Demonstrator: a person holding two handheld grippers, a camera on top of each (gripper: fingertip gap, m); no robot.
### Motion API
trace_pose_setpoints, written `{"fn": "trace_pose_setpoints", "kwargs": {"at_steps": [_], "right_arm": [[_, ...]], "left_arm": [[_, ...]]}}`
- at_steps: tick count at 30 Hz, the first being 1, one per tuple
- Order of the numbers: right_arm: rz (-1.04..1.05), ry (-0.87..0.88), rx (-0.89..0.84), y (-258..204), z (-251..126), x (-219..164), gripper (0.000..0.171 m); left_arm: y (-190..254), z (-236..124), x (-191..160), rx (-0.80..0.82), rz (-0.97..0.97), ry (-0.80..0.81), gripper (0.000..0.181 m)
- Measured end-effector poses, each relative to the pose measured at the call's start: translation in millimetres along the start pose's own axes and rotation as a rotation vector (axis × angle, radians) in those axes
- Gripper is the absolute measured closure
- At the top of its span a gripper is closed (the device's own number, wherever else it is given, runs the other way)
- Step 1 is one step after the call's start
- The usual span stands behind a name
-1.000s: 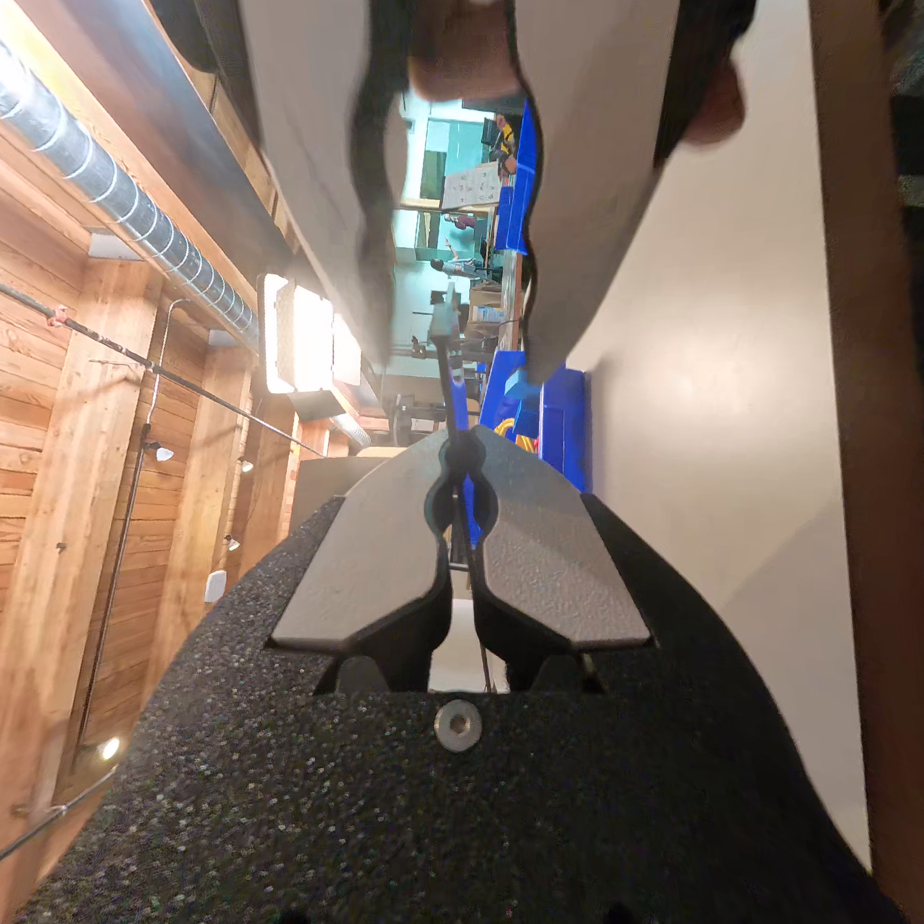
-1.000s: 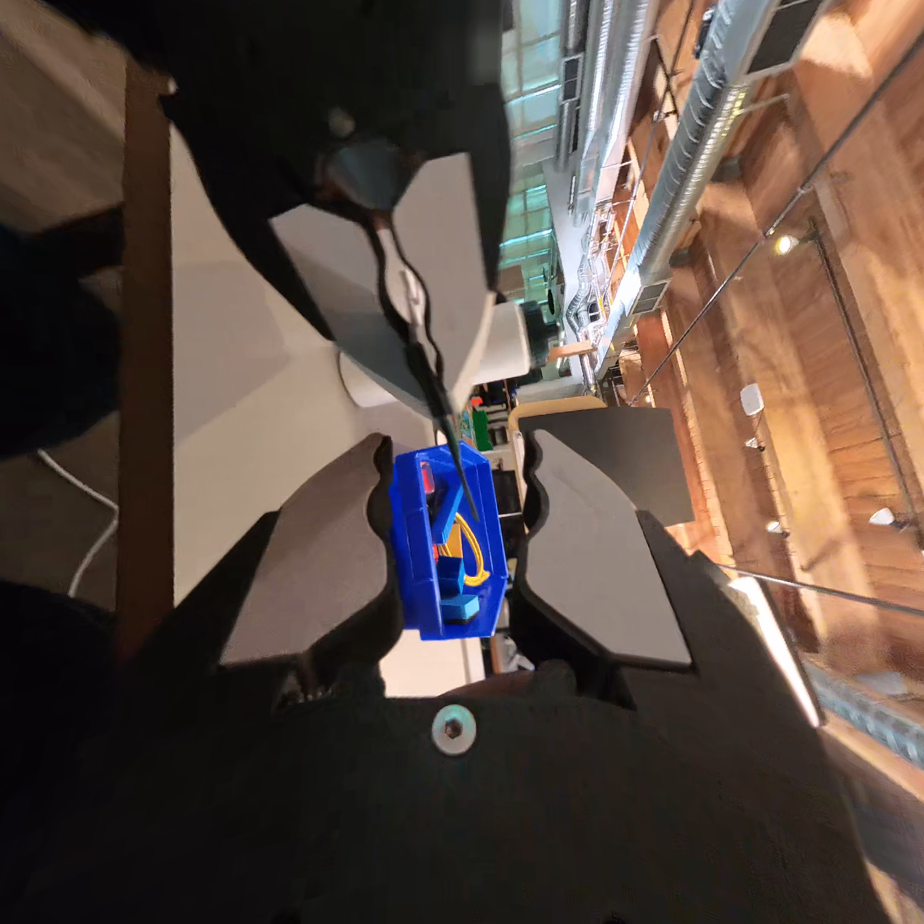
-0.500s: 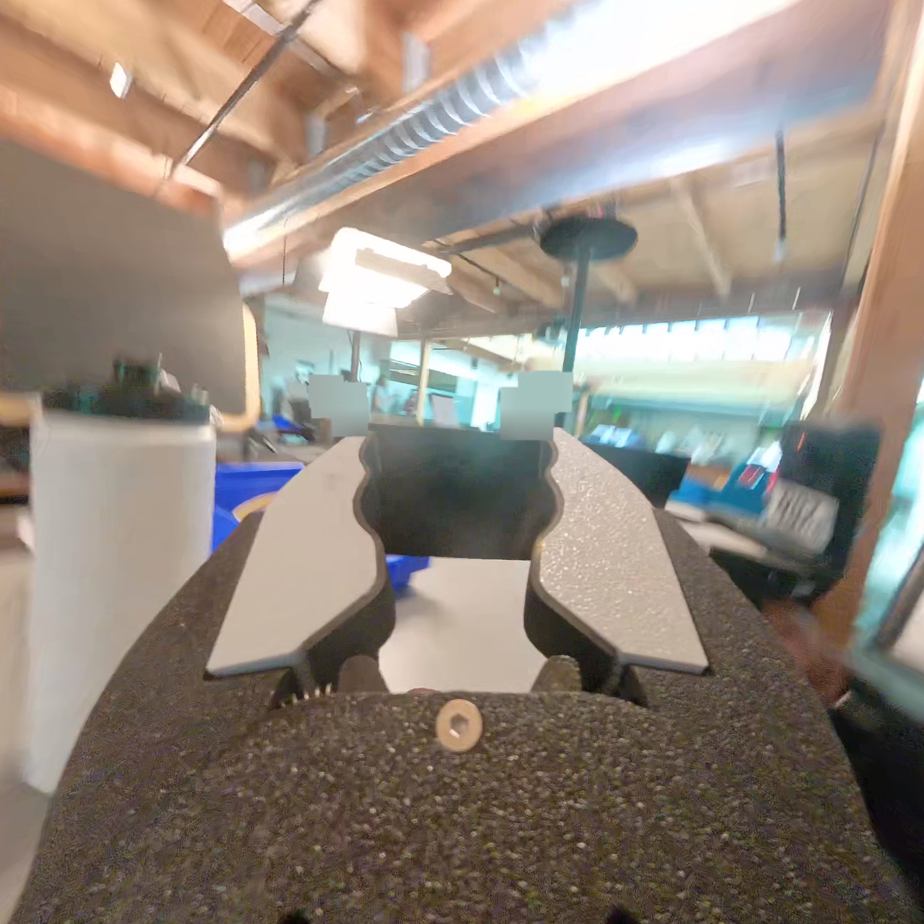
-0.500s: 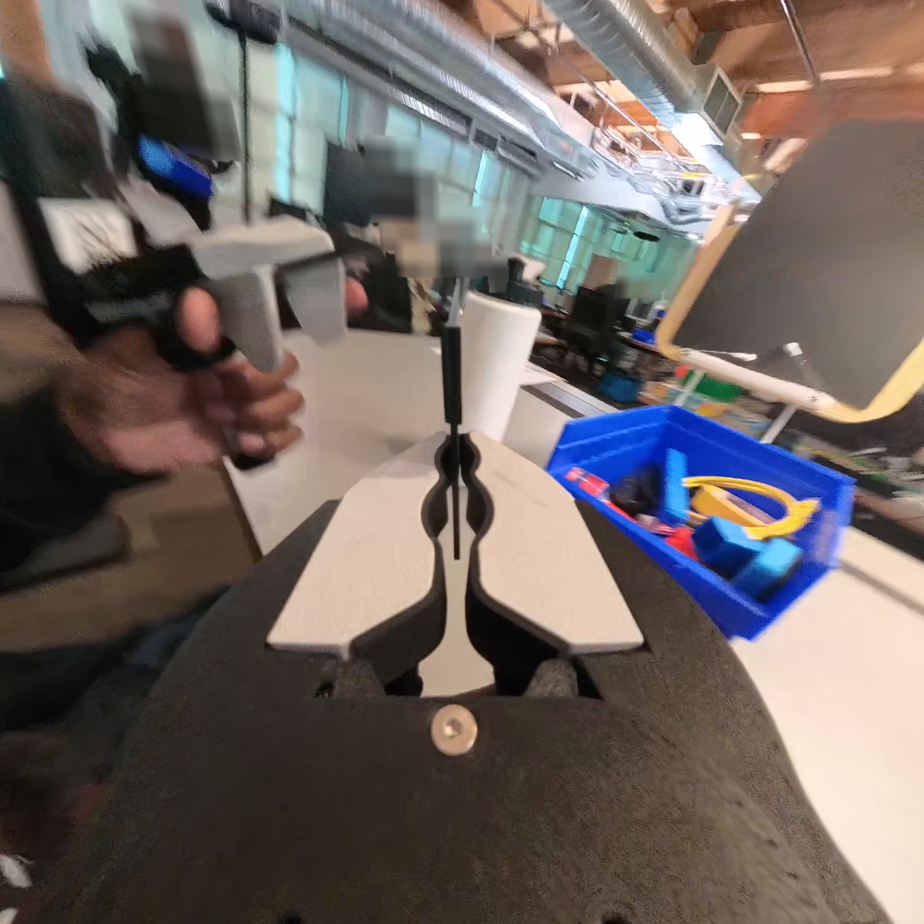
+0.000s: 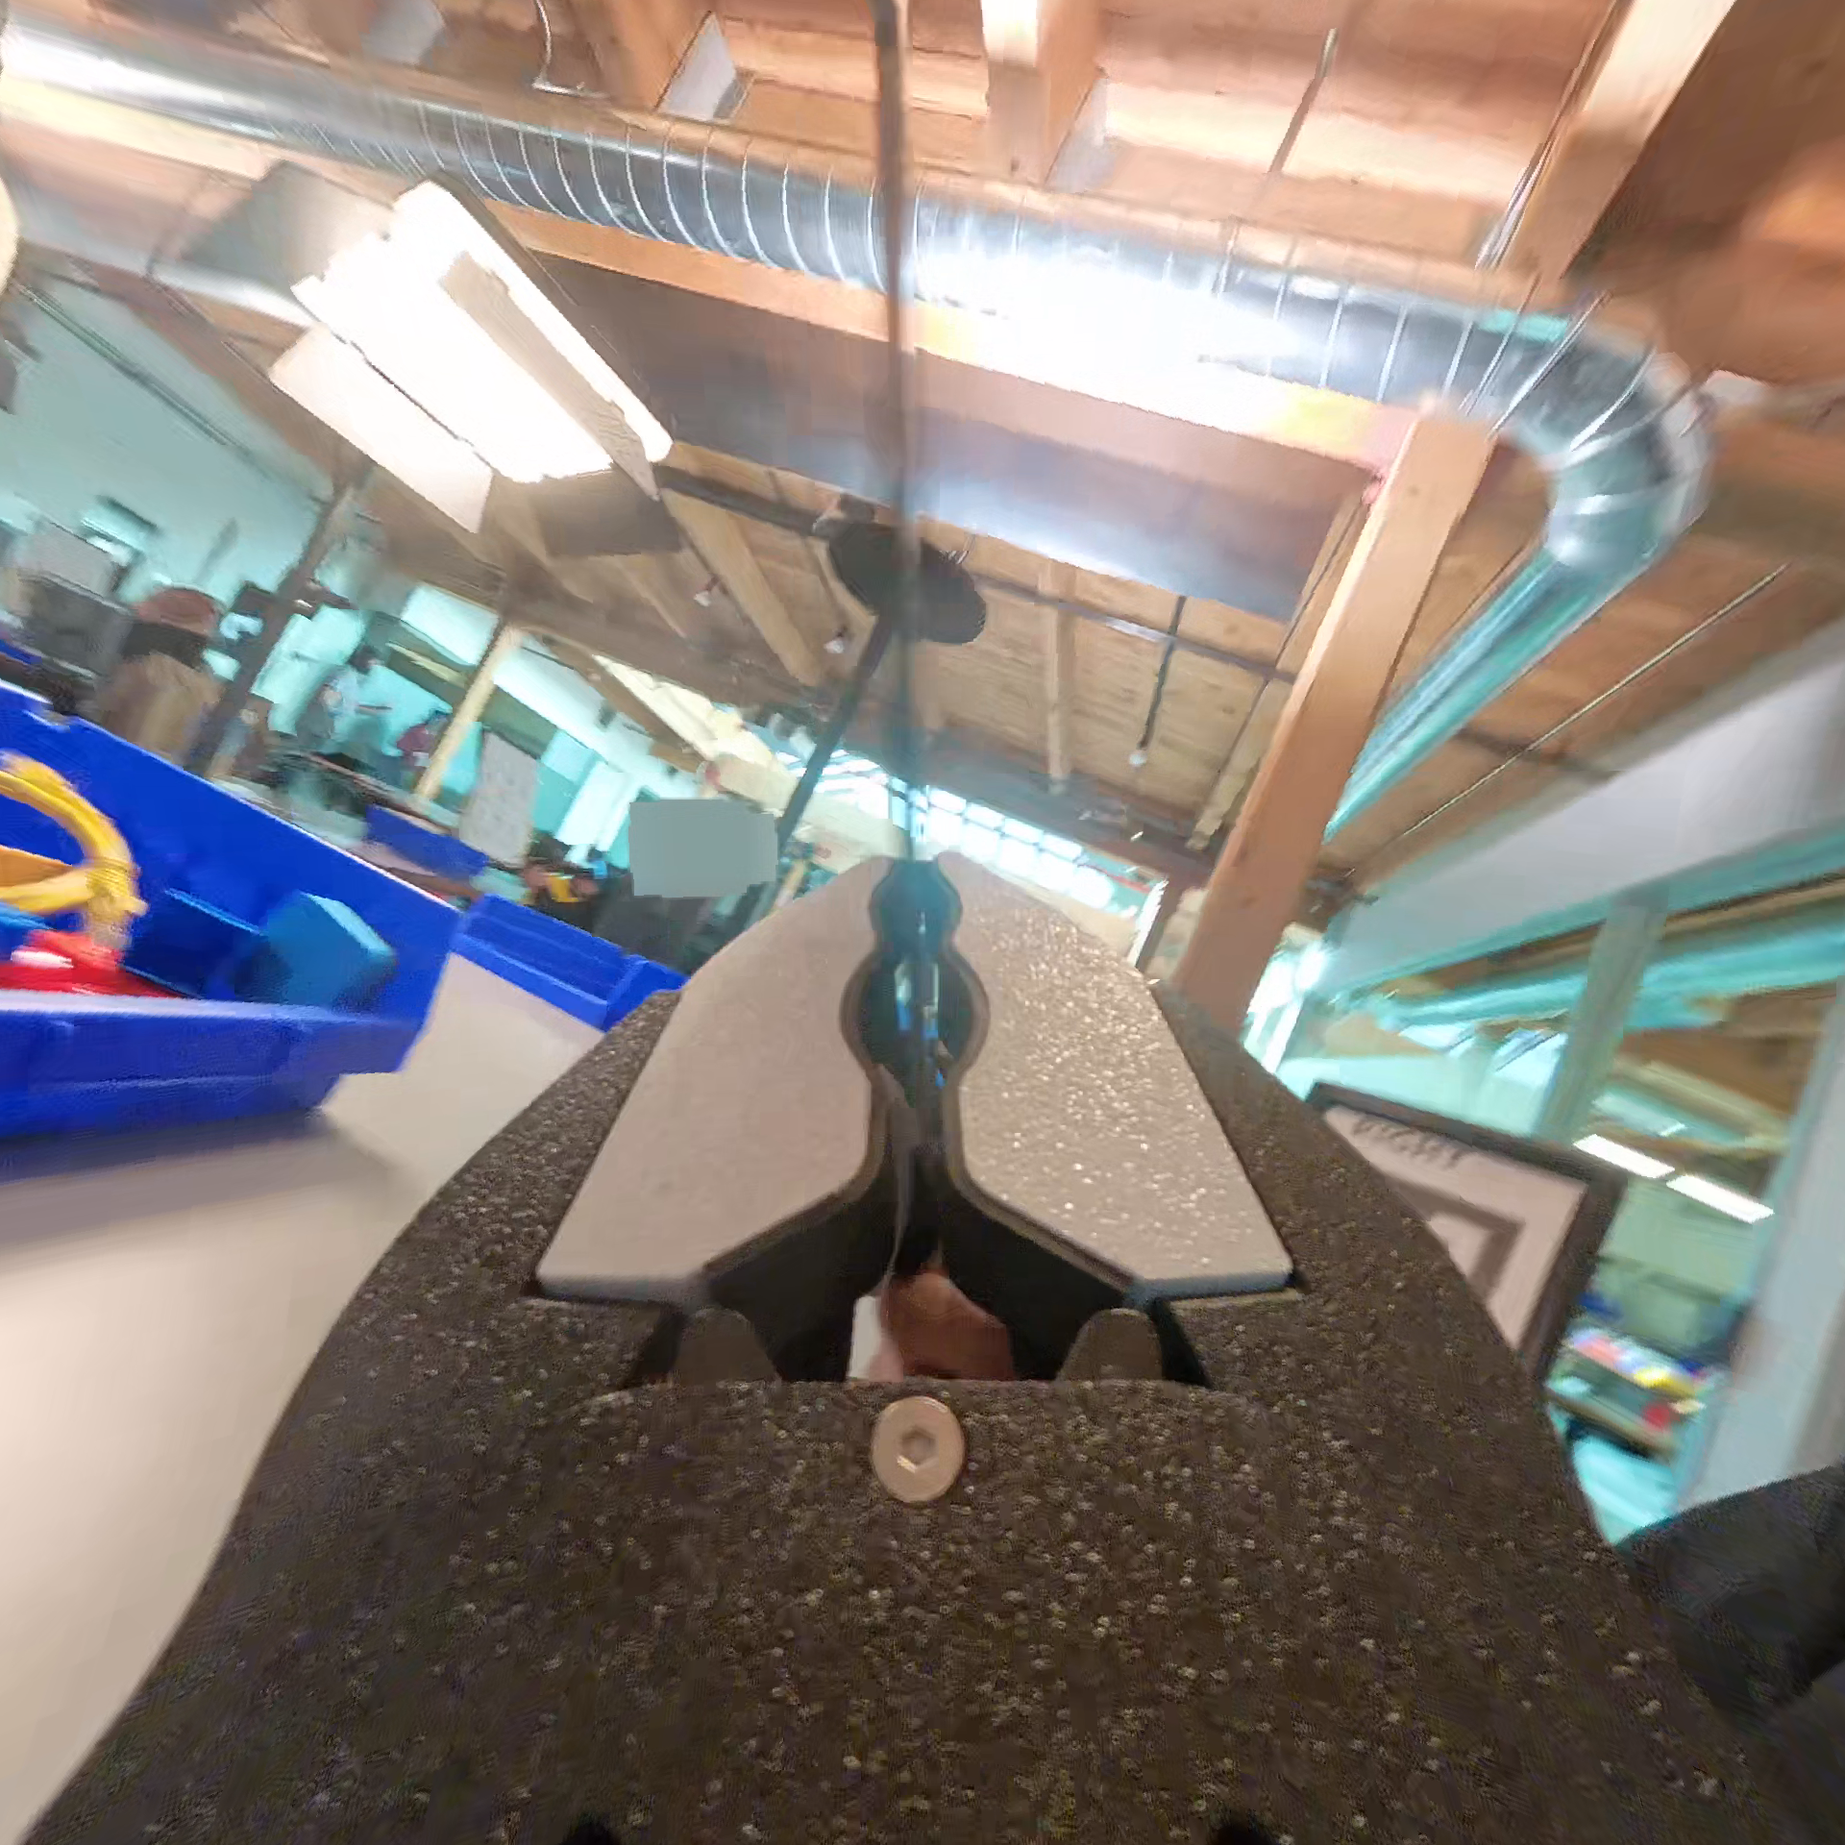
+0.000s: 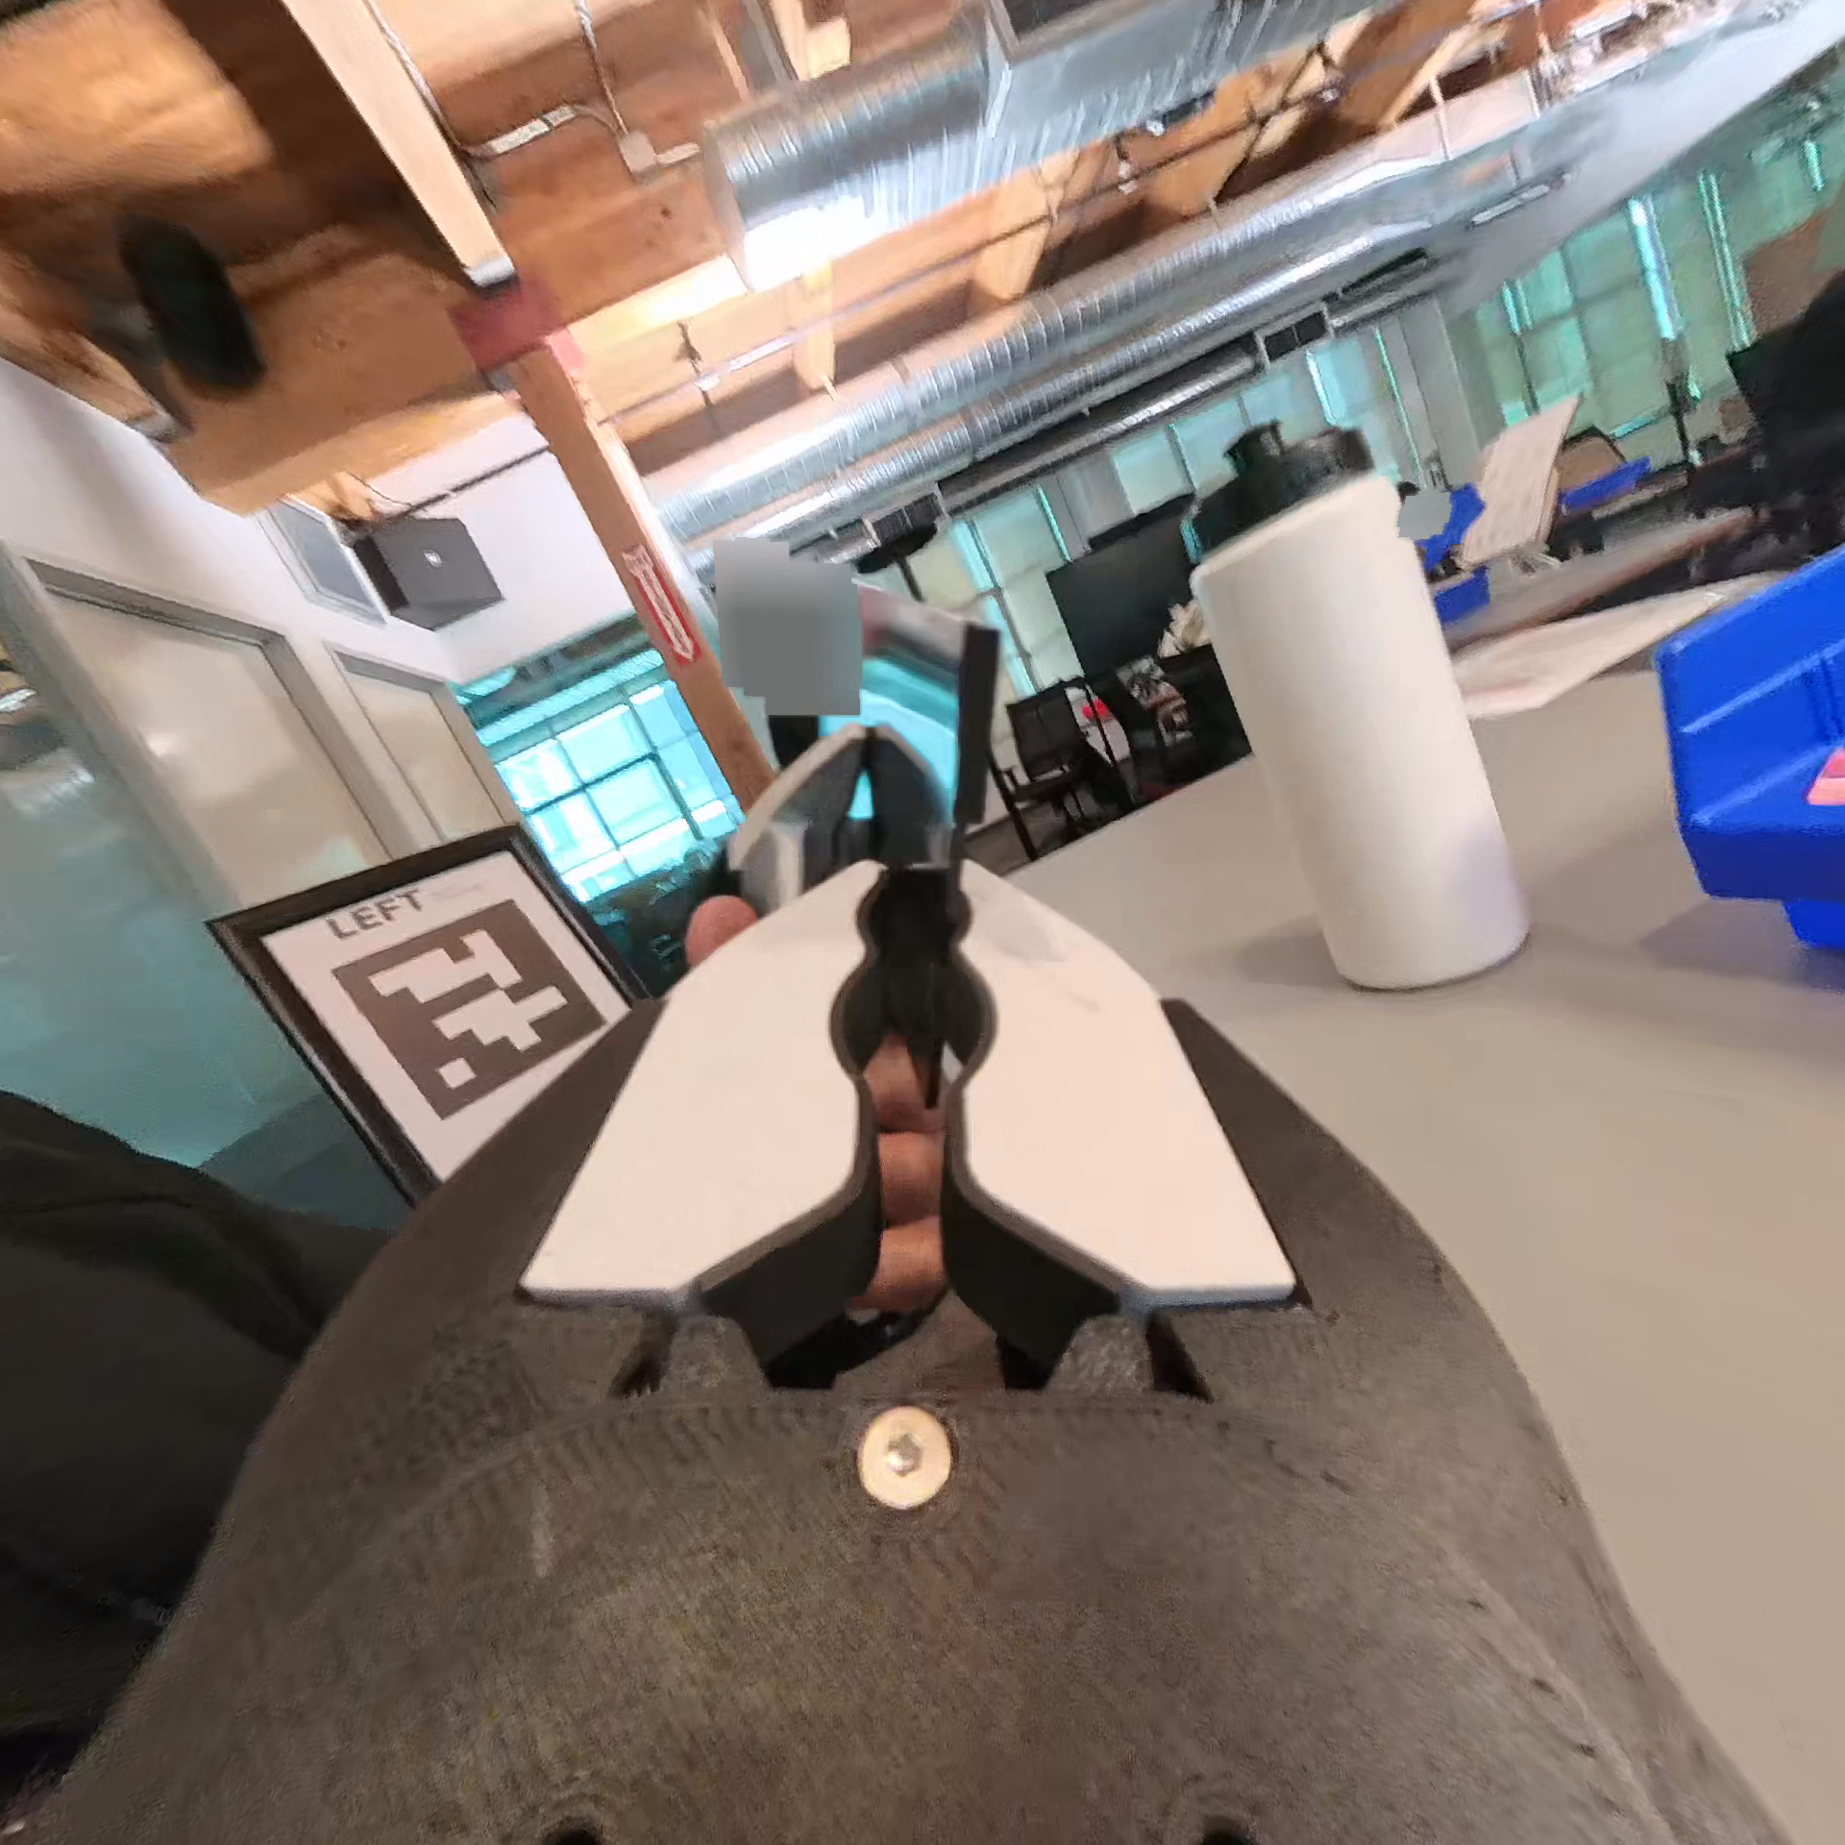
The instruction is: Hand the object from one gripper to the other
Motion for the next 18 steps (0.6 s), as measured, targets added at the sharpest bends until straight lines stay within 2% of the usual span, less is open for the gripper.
{"fn": "trace_pose_setpoints", "kwargs": {"at_steps": [4, 7, 9, 12, 14, 18], "right_arm": [[-0.157, -0.093, -0.195, 3, -5, 7, 0.140], [-0.337, -0.170, -0.267, -3, -10, 16, 0.138], [-0.449, -0.214, -0.287, -12, -11, 22, 0.138], [-0.618, -0.267, -0.310, -27, -9, 26, 0.134], [-0.797, -0.279, -0.352, -39, -9, 27, 0.128], [-1.354, -0.355, -0.473, -53, -8, 15, 0.119]], "left_arm": [[4, -2, 16, 0.146, 0.301, -0.126, 0.179], [14, 0, 24, 0.162, 0.543, -0.257, 0.179], [19, 3, 25, 0.132, 0.588, -0.311, 0.179], [22, 5, 25, 0.126, 0.555, -0.358, 0.179], [21, 5, 26, 0.158, 0.468, -0.353, 0.178], [18, 5, 28, 0.149, 0.174, -0.303, 0.179]]}}
Point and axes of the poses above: each gripper's, where its closed fingertips meet, z out along the fingers, x out of its top, y = z × x across the jaws, the point moved 10 cm from there along -z, back along the fingers, and after that the axes turned 1 degree about y, right-handed, at the moved point
